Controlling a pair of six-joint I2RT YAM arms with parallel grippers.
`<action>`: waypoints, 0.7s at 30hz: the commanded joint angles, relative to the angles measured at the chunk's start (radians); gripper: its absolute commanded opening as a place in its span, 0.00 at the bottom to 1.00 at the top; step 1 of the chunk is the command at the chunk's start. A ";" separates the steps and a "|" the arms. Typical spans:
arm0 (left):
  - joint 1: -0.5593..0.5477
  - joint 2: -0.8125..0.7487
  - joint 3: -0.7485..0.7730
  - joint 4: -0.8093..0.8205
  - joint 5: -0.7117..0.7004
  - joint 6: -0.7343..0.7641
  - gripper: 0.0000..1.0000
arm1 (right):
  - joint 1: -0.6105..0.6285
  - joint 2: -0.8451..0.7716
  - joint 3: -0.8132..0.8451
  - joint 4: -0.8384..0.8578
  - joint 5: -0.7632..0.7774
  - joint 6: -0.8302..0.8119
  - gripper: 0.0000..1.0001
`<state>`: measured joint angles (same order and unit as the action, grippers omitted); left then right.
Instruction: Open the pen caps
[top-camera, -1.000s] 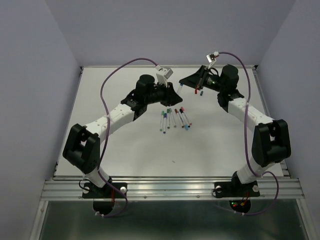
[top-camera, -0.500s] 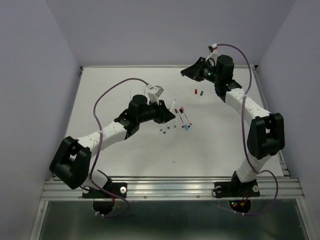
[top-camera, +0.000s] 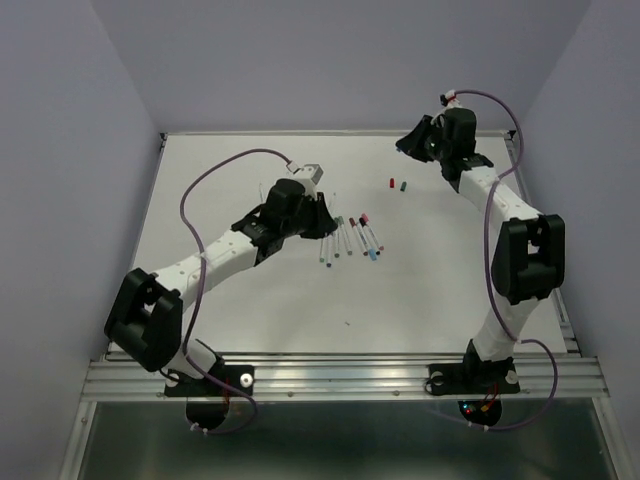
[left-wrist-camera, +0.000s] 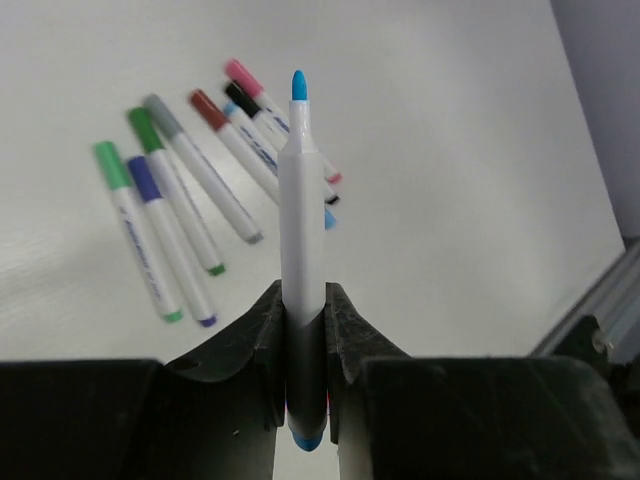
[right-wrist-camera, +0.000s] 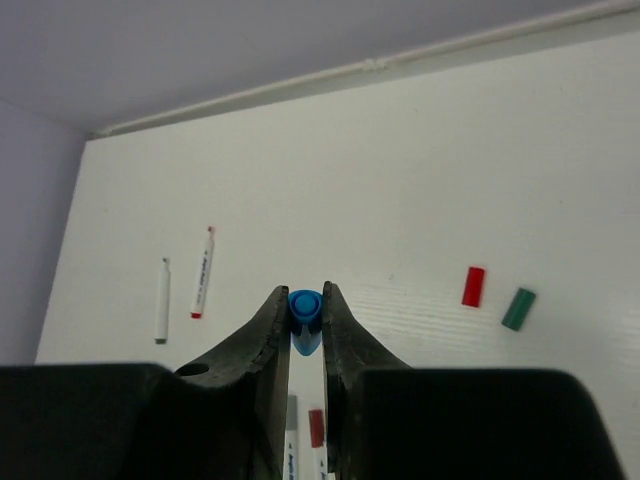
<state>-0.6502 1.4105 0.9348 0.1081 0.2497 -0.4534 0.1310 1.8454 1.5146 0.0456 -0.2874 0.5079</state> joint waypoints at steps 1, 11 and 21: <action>0.049 0.077 0.151 -0.227 -0.291 0.030 0.00 | 0.004 -0.003 -0.042 -0.180 0.191 -0.106 0.01; 0.286 0.238 0.282 -0.418 -0.460 -0.014 0.00 | 0.004 0.107 -0.054 -0.302 0.447 -0.138 0.03; 0.380 0.366 0.403 -0.449 -0.475 -0.002 0.00 | 0.004 0.258 0.059 -0.317 0.468 -0.137 0.06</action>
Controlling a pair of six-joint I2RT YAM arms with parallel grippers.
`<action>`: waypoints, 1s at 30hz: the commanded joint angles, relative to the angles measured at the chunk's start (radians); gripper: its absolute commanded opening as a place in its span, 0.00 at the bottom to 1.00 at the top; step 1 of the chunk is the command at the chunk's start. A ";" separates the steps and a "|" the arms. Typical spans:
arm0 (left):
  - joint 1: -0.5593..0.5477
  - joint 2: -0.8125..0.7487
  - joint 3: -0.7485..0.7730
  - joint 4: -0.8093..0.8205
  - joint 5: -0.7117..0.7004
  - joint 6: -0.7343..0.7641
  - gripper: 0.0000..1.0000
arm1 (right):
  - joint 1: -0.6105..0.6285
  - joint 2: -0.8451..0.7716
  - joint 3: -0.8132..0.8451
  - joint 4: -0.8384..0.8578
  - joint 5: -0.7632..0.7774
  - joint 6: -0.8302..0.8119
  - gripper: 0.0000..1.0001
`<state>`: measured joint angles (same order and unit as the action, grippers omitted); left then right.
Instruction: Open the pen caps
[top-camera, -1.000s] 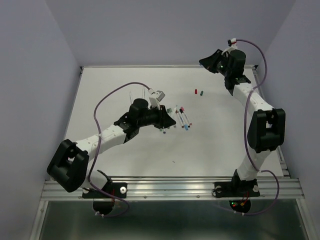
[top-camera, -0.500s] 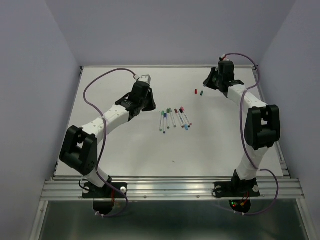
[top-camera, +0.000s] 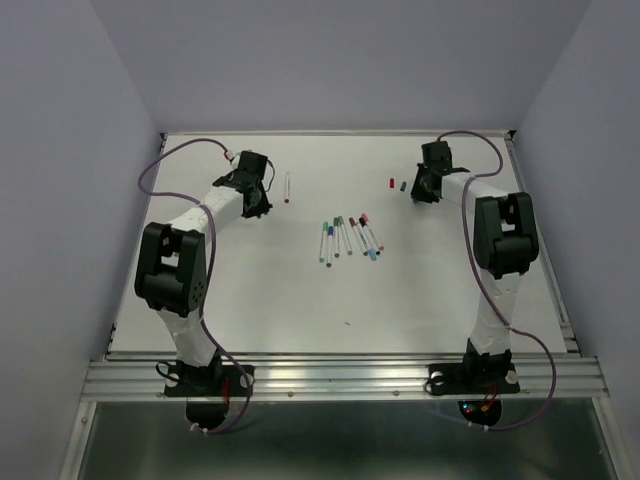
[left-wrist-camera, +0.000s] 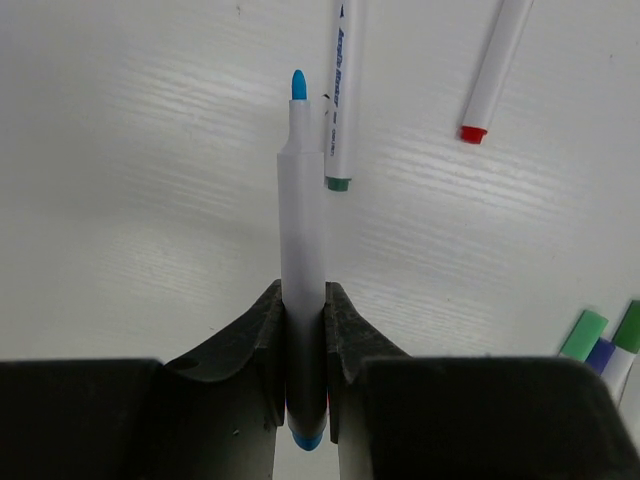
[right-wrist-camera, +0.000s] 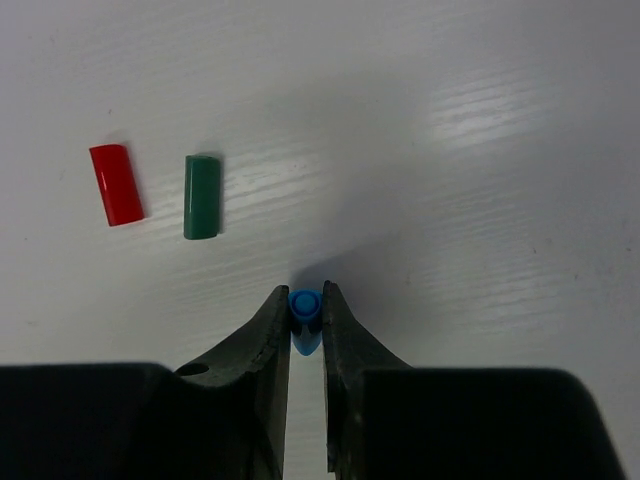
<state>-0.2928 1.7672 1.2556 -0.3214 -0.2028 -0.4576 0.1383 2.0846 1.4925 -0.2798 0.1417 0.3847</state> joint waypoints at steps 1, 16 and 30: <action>0.033 0.027 0.099 -0.028 -0.026 0.004 0.00 | -0.003 0.037 0.090 0.008 0.036 -0.010 0.08; 0.078 0.094 0.143 -0.051 -0.026 0.019 0.06 | -0.003 0.069 0.157 0.007 -0.016 0.005 0.37; 0.083 0.173 0.211 -0.027 -0.001 0.040 0.12 | -0.003 -0.151 0.066 0.010 0.061 0.006 0.46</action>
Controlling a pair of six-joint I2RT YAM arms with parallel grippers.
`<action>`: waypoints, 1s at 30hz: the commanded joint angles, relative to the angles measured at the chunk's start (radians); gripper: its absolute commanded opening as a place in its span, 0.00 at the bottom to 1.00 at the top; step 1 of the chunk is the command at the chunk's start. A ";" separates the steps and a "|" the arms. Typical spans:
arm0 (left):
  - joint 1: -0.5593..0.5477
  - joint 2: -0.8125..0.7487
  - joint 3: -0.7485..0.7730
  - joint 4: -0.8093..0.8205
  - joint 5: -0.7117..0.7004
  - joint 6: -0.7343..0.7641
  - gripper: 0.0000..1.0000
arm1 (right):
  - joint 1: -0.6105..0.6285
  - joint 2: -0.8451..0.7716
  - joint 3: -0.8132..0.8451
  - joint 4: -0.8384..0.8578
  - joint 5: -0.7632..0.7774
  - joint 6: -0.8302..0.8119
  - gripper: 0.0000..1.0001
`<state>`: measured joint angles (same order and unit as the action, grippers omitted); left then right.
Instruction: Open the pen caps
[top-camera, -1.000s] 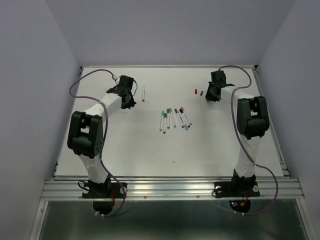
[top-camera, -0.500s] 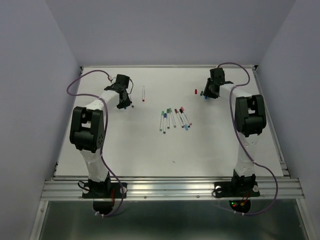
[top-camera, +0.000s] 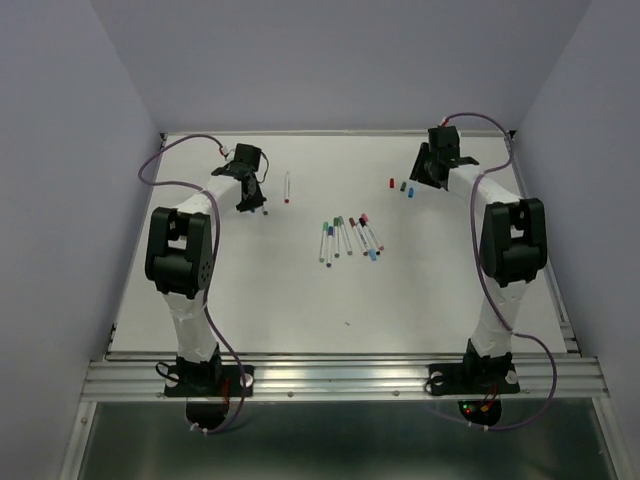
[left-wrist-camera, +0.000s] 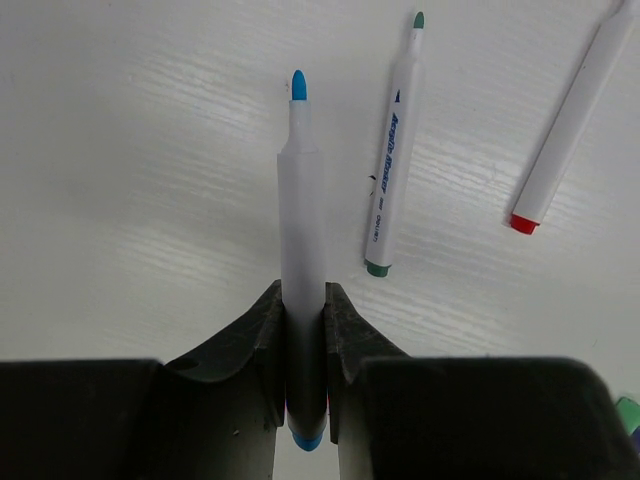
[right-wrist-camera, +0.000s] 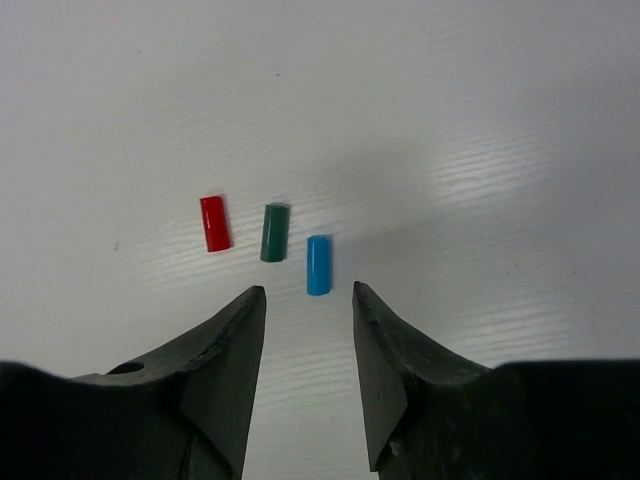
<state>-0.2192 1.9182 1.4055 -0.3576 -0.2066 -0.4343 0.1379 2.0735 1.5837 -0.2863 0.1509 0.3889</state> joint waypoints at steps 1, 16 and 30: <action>0.007 0.034 0.064 0.015 0.018 0.022 0.15 | -0.003 -0.156 -0.036 0.016 0.056 0.004 0.49; 0.014 0.163 0.165 0.032 0.010 0.080 0.30 | -0.003 -0.489 -0.286 0.073 0.127 0.001 0.67; 0.014 0.128 0.121 0.035 0.038 0.071 0.51 | -0.003 -0.570 -0.344 0.073 0.111 0.005 0.74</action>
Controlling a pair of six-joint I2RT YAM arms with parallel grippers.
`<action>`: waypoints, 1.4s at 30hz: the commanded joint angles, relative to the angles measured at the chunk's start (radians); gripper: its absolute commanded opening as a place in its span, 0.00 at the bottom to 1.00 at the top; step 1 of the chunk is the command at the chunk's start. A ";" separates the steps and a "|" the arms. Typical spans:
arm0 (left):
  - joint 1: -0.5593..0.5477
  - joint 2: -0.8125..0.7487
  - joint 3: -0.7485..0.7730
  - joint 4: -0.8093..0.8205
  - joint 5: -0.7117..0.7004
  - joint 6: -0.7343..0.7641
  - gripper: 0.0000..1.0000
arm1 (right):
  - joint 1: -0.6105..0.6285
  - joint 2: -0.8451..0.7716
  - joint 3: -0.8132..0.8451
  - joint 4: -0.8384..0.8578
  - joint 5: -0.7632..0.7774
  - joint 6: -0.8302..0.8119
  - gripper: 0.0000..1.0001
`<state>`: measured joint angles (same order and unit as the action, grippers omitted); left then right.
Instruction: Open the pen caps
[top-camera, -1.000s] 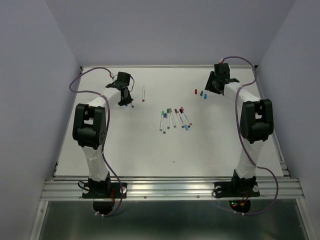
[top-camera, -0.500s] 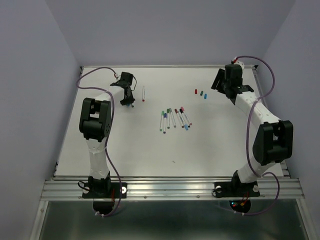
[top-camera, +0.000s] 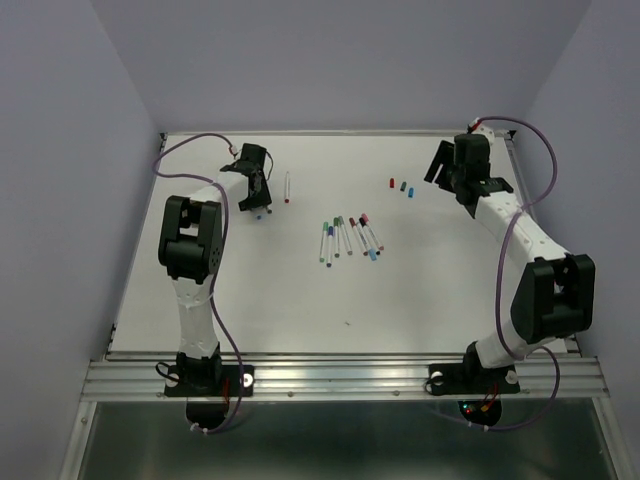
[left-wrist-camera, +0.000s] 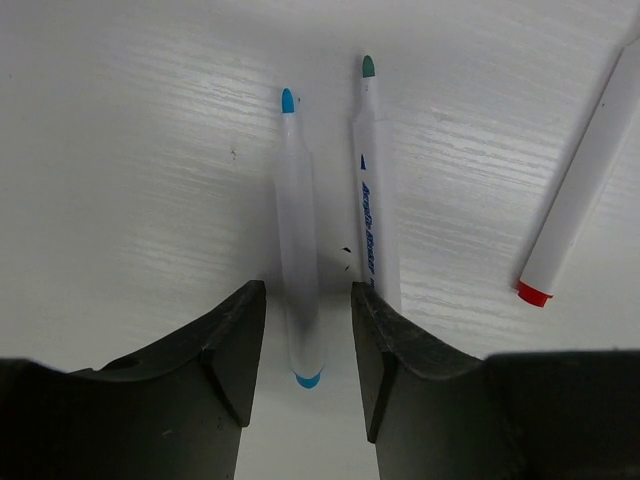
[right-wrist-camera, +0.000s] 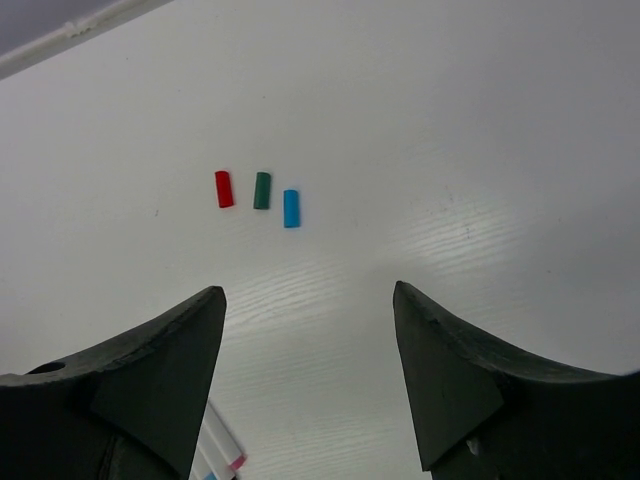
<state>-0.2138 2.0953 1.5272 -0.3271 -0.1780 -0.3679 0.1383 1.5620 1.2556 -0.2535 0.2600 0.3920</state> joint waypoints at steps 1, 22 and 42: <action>0.008 -0.070 -0.007 0.008 0.014 0.001 0.52 | -0.003 -0.065 -0.024 0.040 -0.004 0.004 0.74; -0.200 -0.455 -0.323 0.117 0.144 0.033 0.99 | -0.003 -0.206 -0.165 0.054 -0.047 -0.002 1.00; -0.418 -0.262 -0.259 0.030 0.061 0.049 0.99 | -0.003 -0.197 -0.188 0.053 -0.053 -0.022 1.00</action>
<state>-0.6254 1.8351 1.2076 -0.2779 -0.0830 -0.3225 0.1379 1.3838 1.0737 -0.2317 0.1989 0.3874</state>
